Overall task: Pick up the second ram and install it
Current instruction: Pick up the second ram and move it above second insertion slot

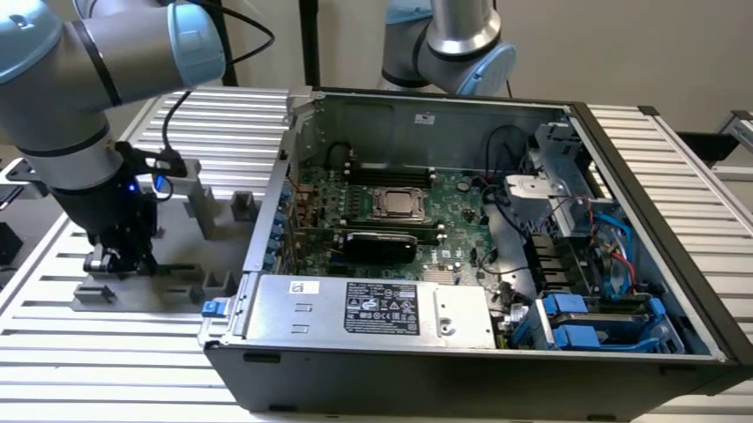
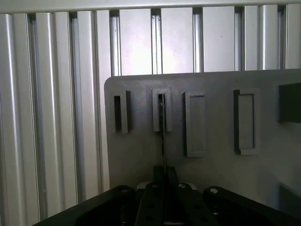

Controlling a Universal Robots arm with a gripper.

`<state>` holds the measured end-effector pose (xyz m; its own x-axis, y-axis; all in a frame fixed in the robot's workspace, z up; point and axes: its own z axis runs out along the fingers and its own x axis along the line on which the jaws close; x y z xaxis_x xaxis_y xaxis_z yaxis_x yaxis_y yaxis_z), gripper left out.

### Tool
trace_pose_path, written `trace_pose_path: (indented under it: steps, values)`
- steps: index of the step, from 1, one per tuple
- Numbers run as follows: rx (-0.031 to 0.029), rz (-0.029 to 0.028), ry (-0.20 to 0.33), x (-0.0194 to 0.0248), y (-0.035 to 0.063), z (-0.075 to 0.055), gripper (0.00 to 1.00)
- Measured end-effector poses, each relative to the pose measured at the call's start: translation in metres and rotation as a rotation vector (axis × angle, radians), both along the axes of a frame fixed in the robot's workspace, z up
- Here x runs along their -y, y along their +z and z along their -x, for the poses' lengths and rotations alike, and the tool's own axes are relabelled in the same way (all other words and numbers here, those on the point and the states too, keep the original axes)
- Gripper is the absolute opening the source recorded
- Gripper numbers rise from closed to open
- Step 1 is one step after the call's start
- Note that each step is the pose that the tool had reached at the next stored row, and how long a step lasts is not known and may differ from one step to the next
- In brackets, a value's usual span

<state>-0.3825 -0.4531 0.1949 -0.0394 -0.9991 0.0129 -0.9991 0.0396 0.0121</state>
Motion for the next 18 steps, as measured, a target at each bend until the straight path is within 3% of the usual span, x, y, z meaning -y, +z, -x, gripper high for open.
trace_pose_path:
  steps: [18]
  values:
    - [-0.0001,-0.0006,-0.002,0.0008,0.0017,0.0002,0.00]
